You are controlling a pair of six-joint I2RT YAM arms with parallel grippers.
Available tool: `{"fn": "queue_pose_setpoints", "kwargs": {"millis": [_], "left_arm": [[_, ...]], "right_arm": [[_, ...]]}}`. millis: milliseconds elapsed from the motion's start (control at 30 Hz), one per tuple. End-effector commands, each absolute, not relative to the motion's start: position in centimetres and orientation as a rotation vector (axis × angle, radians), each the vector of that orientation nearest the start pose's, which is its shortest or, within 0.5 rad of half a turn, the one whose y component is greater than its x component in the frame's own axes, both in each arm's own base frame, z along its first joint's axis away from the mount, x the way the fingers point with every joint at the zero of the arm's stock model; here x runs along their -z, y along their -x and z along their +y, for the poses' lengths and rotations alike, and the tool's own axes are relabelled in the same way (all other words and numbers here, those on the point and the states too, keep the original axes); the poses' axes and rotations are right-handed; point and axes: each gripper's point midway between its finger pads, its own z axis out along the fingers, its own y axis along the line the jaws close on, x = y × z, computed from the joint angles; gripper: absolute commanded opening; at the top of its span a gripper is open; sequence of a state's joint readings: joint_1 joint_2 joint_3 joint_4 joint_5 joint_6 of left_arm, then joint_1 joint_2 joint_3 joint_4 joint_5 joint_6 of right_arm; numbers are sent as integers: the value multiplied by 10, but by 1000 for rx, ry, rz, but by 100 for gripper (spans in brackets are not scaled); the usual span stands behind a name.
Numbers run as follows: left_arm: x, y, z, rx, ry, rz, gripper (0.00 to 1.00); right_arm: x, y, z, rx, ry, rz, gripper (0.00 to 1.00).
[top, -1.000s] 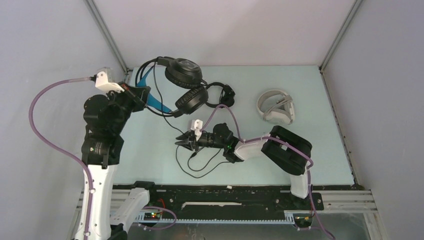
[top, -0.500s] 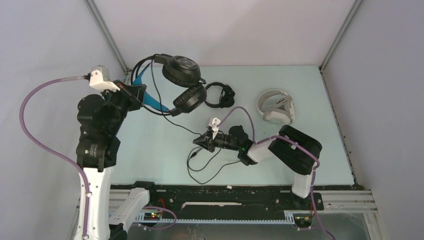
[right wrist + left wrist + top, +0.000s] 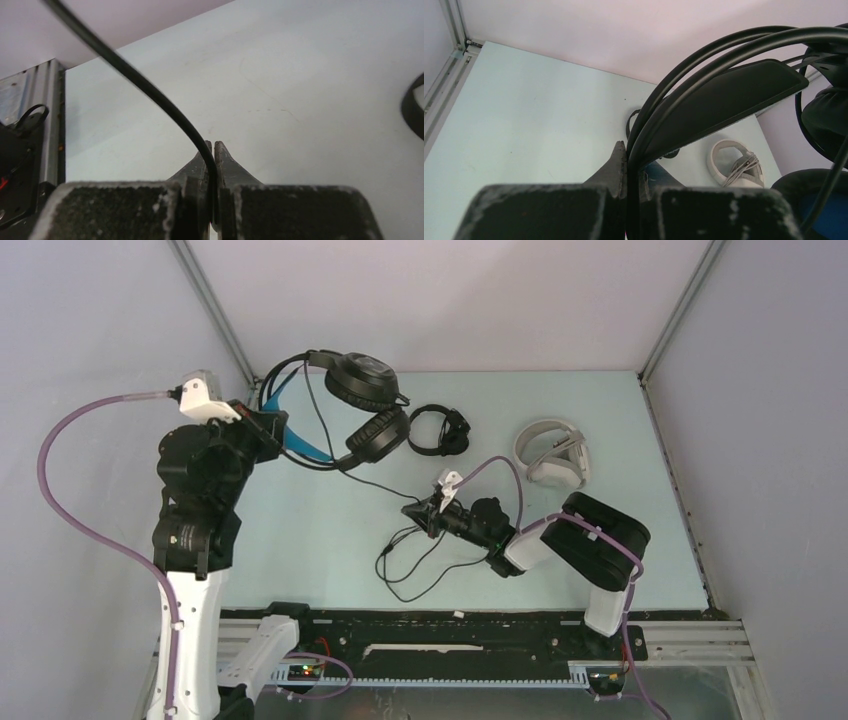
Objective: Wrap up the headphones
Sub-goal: Wrap the headphones cable around the headphones.
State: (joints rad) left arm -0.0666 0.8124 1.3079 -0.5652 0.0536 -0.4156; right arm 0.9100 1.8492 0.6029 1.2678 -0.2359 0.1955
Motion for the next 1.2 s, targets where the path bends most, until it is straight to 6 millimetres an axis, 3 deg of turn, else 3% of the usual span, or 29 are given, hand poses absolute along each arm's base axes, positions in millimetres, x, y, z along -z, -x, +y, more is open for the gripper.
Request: {"fn": "queue_pose_setpoints", "kwargs": {"millis": [0,100,233,433,500,667,900,1033,1167], "left_arm": [[-479,-256,-45,454,229,1463,0],[-478,-258,-67,584,188,1476,0],[-464,-247,-104,804,74,1524,0],[-420,-227,-109,718,-111,1695,0],[-405,-221,-119,757,-200,1750,0],[-380,-219,-137,815,-349,1803,0],[-348,-223,-156,819,-583,1773,0],[-332,-230,-156,669,-767,1704,0],[-318,-236,-154,485,-981,1601,0]], "right_arm": [[-150,-276,385,-954,591,1416,0],[-153,-274,387,-958,606,1382,0],[-166,-279,383,-915,629,1313,0],[-201,-327,335,-833,523,1250,0],[-215,-326,329,-861,542,1211,0],[-228,-301,330,-956,699,1202,0],[-249,-268,312,-1222,765,1335,0],[-252,-242,316,-1331,822,1529,0],[-271,-209,309,-1477,851,1653,0]]}}
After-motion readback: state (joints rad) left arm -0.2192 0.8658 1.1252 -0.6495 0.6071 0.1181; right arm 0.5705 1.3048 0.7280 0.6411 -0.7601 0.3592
